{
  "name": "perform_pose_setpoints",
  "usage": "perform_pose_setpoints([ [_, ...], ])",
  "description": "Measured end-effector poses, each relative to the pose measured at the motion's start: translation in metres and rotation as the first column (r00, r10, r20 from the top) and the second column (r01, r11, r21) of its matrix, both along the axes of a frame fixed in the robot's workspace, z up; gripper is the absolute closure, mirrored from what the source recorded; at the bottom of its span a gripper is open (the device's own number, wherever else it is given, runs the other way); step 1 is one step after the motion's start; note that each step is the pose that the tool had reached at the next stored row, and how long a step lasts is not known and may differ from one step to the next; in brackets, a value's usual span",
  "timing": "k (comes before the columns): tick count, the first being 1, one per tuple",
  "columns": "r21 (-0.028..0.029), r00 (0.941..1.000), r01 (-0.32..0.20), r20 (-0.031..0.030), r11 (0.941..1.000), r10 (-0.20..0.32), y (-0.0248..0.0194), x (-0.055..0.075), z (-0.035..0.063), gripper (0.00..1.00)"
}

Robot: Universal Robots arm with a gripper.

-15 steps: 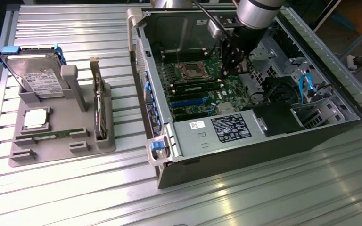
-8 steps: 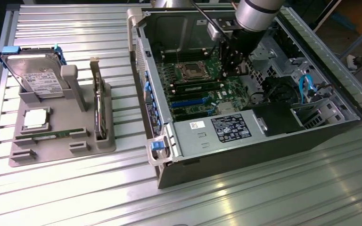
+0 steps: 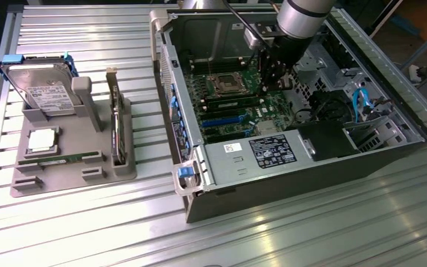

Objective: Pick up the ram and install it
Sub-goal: 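Press down the ram until it locks into place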

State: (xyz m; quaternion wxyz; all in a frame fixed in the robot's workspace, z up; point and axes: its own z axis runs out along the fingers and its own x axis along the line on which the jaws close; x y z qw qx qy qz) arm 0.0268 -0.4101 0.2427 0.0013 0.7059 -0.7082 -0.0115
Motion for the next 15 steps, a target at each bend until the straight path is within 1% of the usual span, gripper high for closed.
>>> perform_pose_setpoints([
  [5,0.0001,1.0000,0.000,0.0000,1.0000,0.000,0.0000,0.0000,-0.0001,0.89],
  [11,0.0001,1.0000,0.000,0.0000,1.0000,0.000,0.0000,0.0000,-0.0042,0.89],
  [15,-0.0001,1.0000,0.000,0.0000,1.0000,0.000,0.0000,0.0000,-0.0045,0.89],
])
